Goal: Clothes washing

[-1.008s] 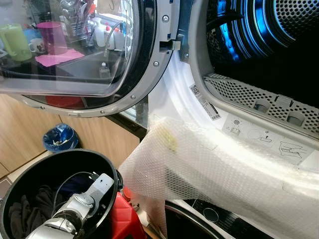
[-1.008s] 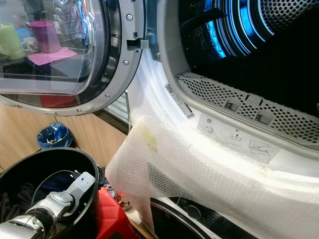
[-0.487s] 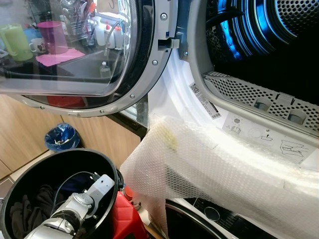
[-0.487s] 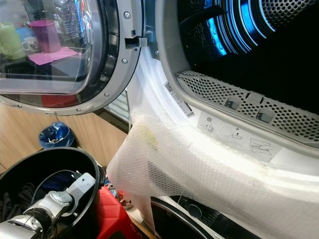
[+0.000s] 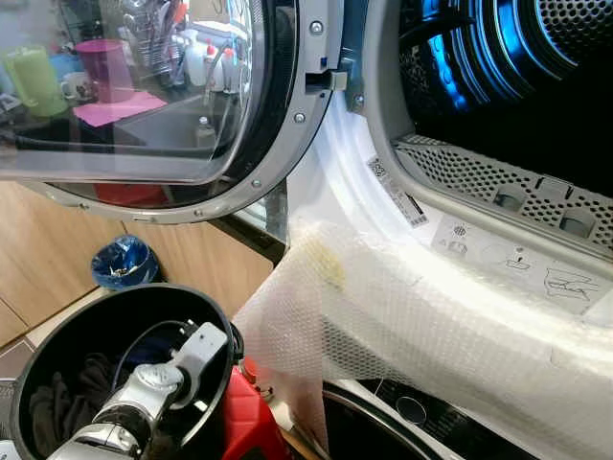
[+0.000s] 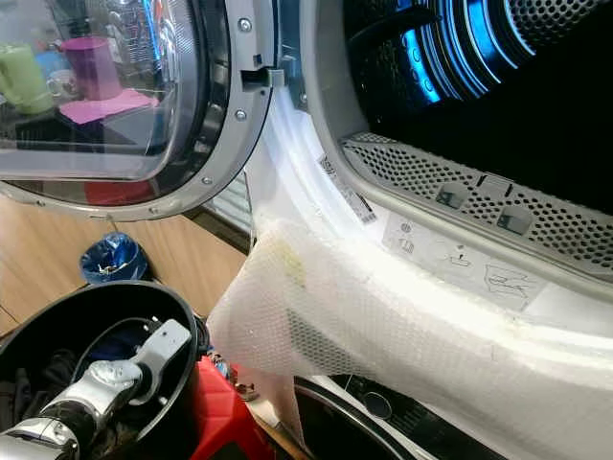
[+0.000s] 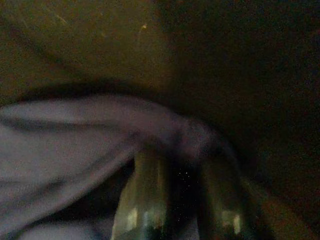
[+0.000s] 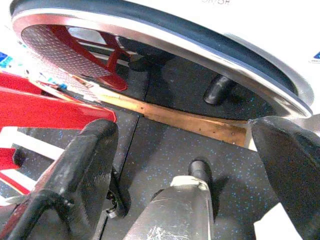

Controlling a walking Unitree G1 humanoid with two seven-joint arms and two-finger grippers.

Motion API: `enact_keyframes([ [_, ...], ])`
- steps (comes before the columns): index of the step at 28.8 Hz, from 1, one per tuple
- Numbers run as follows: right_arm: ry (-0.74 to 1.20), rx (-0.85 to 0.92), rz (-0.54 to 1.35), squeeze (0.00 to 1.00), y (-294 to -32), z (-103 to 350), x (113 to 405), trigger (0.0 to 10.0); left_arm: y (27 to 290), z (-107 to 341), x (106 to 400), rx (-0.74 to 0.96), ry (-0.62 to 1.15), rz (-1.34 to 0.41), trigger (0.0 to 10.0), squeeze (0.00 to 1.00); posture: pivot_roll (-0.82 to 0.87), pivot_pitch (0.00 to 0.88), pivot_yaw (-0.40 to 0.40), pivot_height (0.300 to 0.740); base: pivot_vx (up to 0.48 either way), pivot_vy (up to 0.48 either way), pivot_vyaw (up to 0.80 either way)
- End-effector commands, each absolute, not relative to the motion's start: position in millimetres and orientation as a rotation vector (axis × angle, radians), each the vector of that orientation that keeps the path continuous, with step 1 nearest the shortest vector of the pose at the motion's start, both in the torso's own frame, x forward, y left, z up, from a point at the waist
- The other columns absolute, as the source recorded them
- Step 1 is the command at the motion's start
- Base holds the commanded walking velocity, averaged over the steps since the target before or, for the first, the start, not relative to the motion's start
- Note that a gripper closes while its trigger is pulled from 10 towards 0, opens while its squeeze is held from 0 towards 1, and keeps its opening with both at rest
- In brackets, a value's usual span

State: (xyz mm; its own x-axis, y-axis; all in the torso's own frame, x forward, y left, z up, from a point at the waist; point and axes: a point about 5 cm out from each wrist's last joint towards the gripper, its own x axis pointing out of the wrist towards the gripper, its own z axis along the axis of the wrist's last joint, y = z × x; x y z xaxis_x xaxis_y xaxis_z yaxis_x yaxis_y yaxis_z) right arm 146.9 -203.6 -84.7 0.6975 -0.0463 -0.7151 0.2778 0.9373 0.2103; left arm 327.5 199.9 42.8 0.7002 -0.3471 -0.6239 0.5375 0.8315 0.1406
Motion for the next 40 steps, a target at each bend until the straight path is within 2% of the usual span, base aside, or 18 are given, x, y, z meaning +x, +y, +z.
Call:
enact_keyframes([
  [1,0.799,0.328,-0.192,0.0,-202,-87,144,10.0,198,52,329,0.288,0.558,-0.585,0.0,0.0,0.02,0.076,0.001,0.74,0.0,0.0,0.0],
  [2,0.797,0.325,-0.182,0.0,-202,-86,147,10.0,203,65,325,0.295,0.511,-0.719,0.0,0.0,0.05,0.073,-0.001,0.74,0.0,0.0,0.0],
  [3,0.797,0.325,-0.182,0.0,-202,-86,147,10.0,203,65,325,0.295,0.511,-0.719,0.0,0.0,0.05,0.073,-0.001,0.74,0.0,0.0,0.0],
  [5,0.797,0.321,-0.163,0.0,-201,-85,152,10.0,203,91,314,0.314,0.444,-0.955,0.0,0.0,0.07,0.071,-0.002,0.74,0.0,0.0,0.0],
  [9,0.796,0.318,-0.146,0.0,-199,-84,158,10.0,201,123,308,0.265,0.403,-1.086,0.0,0.0,0.1,0.063,-0.002,0.74,0.0,0.0,0.0],
  [15,0.783,0.319,-0.135,0.0,-197,-81,169,10.0,193,167,305,0.292,0.354,-1.273,0.0,0.0,0.12,0.031,0.016,0.74,0.0,0.0,0.0],
  [18,0.767,0.318,-0.135,0.0,-197,-78,175,10.0,176,196,309,0.259,0.24,-1.324,0.0,0.0,0.11,0.011,0.031,0.74,0.0,0.0,0.0],
  [19,0.75,0.322,-0.133,0.0,-197,-77,179,10.0,161,213,312,0.233,0.163,-1.372,0.0,0.0,0.12,0.006,0.037,0.74,0.0,0.0,0.0],
  [23,0.738,0.32,-0.126,0.0,-197,-75,182,10.0,145,229,313,0.215,0.096,-1.439,0.0,0.0,0.11,0.0,0.054,0.74,0.0,0.0,0.0],
  [25,0.716,0.329,-0.126,0.0,-197,-73,185,10.0,120,251,311,0.2,-0.009,-1.564,0.0,0.0,0.11,0.0,0.074,0.74,0.0,0.0,0.0],
  [30,0.72,0.336,-0.141,0.0,-197,-74,184,10.0,86,281,306,0.165,-0.161,-1.71,0.0,0.0,0.1,0.0,0.095,0.74,0.0,0.0,0.0],
  [32,0.719,0.344,-0.156,0.0,-197,-74,184,10.0,64,295,303,0.132,-0.232,-1.779,0.0,0.0,0.1,0.0,0.111,0.74,0.0,0.0,0.0],
  [33,0.719,0.344,-0.156,0.0,-197,-74,184,10.0,64,295,303,0.132,-0.232,-1.779,0.0,0.0,0.1,0.0,0.111,0.74,0.0,0.0,0.0],
  [36,0.717,0.355,-0.174,0.0,-198,-74,186,10.0,37,304,298,0.112,-0.296,-1.874,0.0,0.0,0.09,0.0,0.122,0.74,0.0,0.0,0.0],
  [40,0.713,0.36,-0.18,0.0,-196,-74,187,10.0,28,299,299,0.145,-0.278,-1.885,0.0,0.0,0.07,0.0,0.141,0.74,0.0,0.0,0.0],
])
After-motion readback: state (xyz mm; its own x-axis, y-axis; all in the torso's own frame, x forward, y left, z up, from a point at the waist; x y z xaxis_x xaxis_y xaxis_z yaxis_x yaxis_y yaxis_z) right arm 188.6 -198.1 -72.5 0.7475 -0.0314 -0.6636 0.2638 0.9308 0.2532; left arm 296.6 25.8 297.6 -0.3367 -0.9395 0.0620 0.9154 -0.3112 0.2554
